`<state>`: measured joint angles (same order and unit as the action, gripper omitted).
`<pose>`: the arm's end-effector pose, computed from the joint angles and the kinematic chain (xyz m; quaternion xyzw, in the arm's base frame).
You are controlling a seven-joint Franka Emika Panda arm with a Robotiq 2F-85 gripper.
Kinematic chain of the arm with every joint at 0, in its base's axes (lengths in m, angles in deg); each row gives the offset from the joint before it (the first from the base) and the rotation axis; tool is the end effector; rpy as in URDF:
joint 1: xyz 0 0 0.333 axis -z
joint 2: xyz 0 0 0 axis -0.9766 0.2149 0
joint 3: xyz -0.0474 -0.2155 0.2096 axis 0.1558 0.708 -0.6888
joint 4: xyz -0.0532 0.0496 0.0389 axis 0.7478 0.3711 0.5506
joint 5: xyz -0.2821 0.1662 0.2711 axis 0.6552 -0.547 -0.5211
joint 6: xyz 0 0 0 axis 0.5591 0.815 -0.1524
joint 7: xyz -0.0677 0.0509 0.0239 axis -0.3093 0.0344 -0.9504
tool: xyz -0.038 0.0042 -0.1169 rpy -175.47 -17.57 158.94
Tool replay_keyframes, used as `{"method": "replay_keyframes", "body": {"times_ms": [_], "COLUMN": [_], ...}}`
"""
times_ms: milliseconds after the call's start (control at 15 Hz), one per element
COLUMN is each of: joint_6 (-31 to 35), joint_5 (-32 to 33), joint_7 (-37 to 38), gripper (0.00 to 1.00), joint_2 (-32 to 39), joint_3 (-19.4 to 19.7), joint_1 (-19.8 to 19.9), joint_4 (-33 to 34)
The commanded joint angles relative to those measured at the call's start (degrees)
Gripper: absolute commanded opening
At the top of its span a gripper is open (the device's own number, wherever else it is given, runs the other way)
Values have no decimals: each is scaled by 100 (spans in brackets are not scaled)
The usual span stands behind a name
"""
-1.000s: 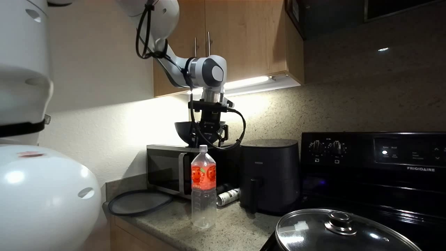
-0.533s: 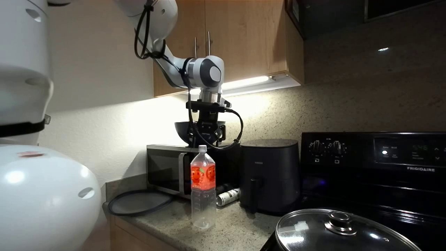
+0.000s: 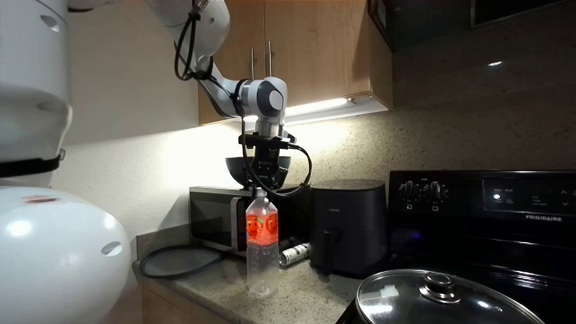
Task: Pick up the bottle and put on top of the air fryer
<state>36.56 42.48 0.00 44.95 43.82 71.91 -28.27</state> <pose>0.5620 0.1242 0.4307 -0.9767 -0.2045 0.0140 0.0640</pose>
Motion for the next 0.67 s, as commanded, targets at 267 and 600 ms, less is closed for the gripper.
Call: {"method": "replay_keyframes", "body": {"times_ms": [267, 600], "joint_6": [11, 112], "joint_5": [358, 519], "joint_7": [168, 299], "gripper": [12, 13], "joint_2": [46, -150], "joint_3": [11, 28], "joint_1": [2, 20], "joint_4": [118, 26]}}
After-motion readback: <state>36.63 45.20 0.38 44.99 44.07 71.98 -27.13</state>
